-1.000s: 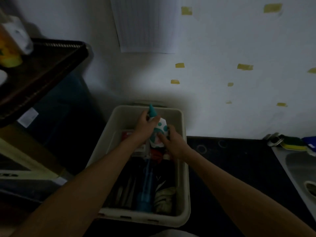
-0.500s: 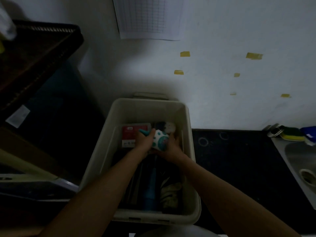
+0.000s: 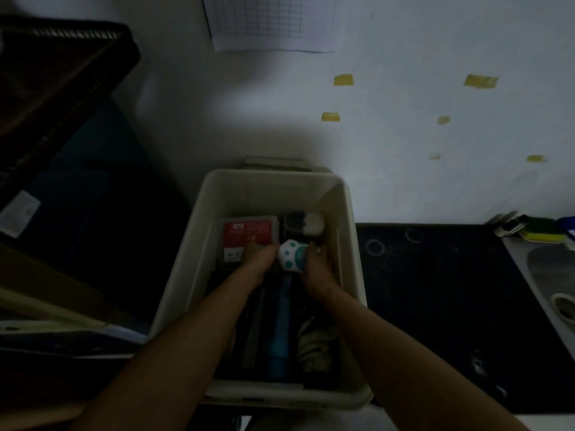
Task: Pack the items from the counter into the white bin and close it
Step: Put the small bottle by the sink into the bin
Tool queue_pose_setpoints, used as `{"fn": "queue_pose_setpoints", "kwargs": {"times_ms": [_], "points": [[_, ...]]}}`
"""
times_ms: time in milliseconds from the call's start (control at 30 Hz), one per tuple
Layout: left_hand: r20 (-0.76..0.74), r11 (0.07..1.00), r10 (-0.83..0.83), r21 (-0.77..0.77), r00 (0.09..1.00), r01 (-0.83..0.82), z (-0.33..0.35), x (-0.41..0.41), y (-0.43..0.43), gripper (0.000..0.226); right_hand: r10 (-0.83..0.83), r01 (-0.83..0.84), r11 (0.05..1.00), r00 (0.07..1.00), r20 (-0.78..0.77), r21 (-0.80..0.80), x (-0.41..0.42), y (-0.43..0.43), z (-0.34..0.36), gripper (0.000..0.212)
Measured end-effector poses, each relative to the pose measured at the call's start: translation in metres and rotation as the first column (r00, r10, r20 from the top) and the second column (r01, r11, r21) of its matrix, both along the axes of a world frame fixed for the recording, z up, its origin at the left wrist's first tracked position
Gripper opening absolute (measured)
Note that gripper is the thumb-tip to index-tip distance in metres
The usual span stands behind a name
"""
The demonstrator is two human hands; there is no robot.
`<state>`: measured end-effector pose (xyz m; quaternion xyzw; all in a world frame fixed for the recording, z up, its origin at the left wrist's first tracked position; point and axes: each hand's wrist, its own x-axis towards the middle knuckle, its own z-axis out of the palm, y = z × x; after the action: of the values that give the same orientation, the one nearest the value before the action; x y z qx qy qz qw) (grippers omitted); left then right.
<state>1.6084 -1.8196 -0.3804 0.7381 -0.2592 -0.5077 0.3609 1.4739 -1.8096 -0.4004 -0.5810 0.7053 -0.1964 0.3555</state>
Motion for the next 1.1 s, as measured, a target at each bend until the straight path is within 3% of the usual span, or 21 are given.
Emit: {"fn": "queue_pose_setpoints", "kwargs": {"times_ms": [133,233,400,533,700,867,967,1100], "points": [[0.096,1.000,-0.013,-0.016,0.995,0.015,-0.006,0.002,0.003,0.029,0.039,-0.040,0.998,0.999,-0.020,-0.049,0.002,0.004,-0.005,0.052],[0.117,1.000,-0.010,-0.025,0.993,0.013,-0.008,0.002,0.006,0.024,0.119,-0.134,0.988,0.979,-0.169,-0.083,-0.002,0.005,0.000,0.053],[0.060,1.000,0.010,-0.012,0.998,-0.010,-0.012,0.005,0.010,0.038,0.291,-0.291,0.956,0.929,-0.227,0.035,-0.008,0.010,0.013,0.066],[0.103,1.000,-0.011,0.000,0.995,0.011,-0.011,0.002,0.013,0.035,0.415,-0.400,0.910,0.863,-0.288,0.112,-0.008,0.014,0.015,0.072],[0.181,0.999,-0.039,-0.021,0.983,0.044,-0.008,-0.005,0.019,0.034,0.451,-0.420,0.893,0.836,-0.314,0.163,-0.013,0.018,0.016,0.076],[0.221,0.995,-0.074,-0.049,0.972,0.087,-0.003,-0.008,0.026,0.011,0.484,-0.440,0.874,0.819,-0.307,0.206,-0.015,0.017,0.019,0.079],[0.260,0.989,-0.102,-0.077,0.960,0.126,-0.002,-0.010,0.033,0.037,0.486,-0.422,0.870,0.819,-0.305,0.253,-0.014,0.017,0.023,0.082],[0.270,0.982,-0.061,-0.156,0.961,0.106,0.002,-0.004,0.038,0.035,0.483,-0.435,0.874,0.823,-0.299,0.215,-0.014,0.020,0.030,0.080]]}}
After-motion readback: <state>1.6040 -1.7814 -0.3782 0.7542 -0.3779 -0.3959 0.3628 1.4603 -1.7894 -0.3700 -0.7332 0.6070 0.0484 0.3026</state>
